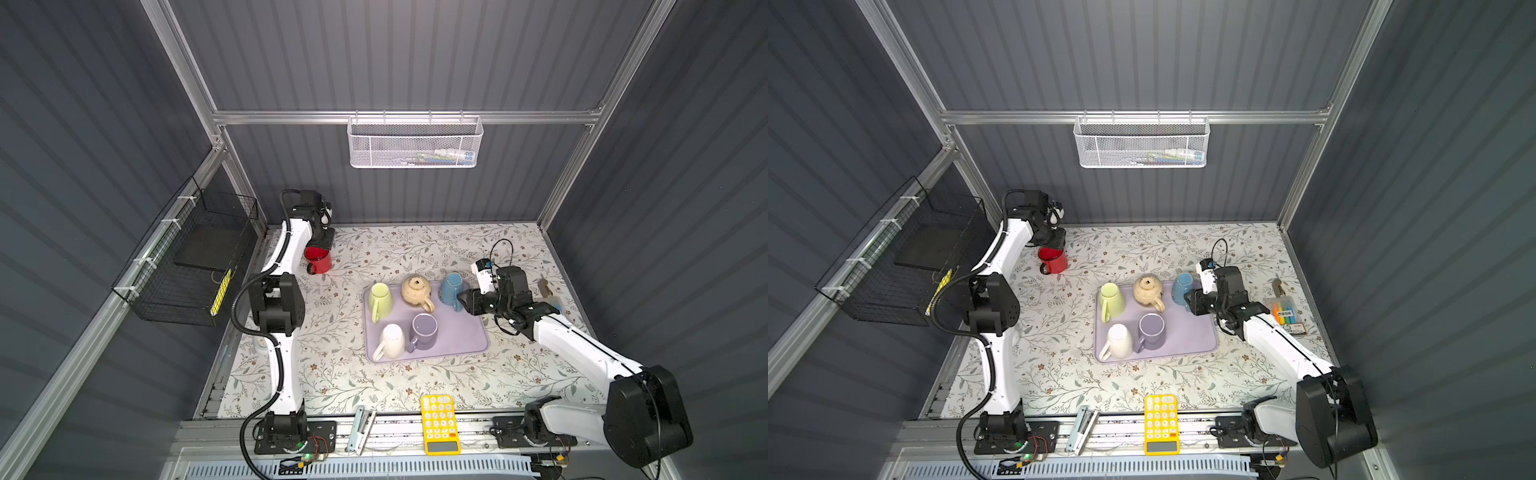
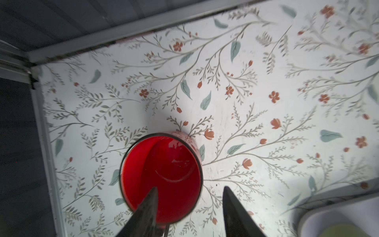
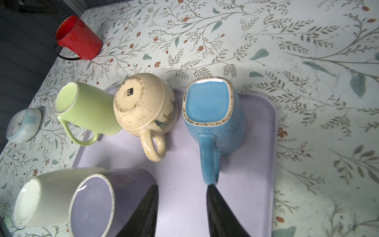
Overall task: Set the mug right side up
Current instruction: 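Carry the red mug off the tray and set it upright with the left gripper, then release and raise the left gripper while the right gripper moves over the blue mug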
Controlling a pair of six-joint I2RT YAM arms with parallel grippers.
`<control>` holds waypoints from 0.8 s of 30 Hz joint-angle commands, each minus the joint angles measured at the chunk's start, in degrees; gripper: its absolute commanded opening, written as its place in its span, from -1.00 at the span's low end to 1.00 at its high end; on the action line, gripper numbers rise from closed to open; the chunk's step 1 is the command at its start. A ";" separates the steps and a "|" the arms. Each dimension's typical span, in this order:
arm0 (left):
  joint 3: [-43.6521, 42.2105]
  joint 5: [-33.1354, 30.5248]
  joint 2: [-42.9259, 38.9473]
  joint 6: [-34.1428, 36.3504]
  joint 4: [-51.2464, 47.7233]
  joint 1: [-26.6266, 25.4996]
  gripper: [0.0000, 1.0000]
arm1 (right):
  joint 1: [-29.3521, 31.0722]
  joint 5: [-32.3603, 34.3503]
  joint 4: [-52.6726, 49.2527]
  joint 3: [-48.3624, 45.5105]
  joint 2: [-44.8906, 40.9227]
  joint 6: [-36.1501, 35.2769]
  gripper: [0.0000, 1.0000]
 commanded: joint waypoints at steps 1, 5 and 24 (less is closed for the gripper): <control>-4.59 1.22 -7.93 -0.30 2.54 -0.84 0.08 | 0.27 1.72 -3.74 2.84 1.38 -2.53 -0.17; -14.89 2.30 -17.47 0.15 9.91 -3.10 0.10 | 0.25 2.30 -4.85 3.89 2.24 -3.70 -0.15; -45.94 9.54 -46.63 -1.97 20.57 -10.58 0.14 | 2.86 6.96 -10.83 7.92 9.26 -4.82 -0.13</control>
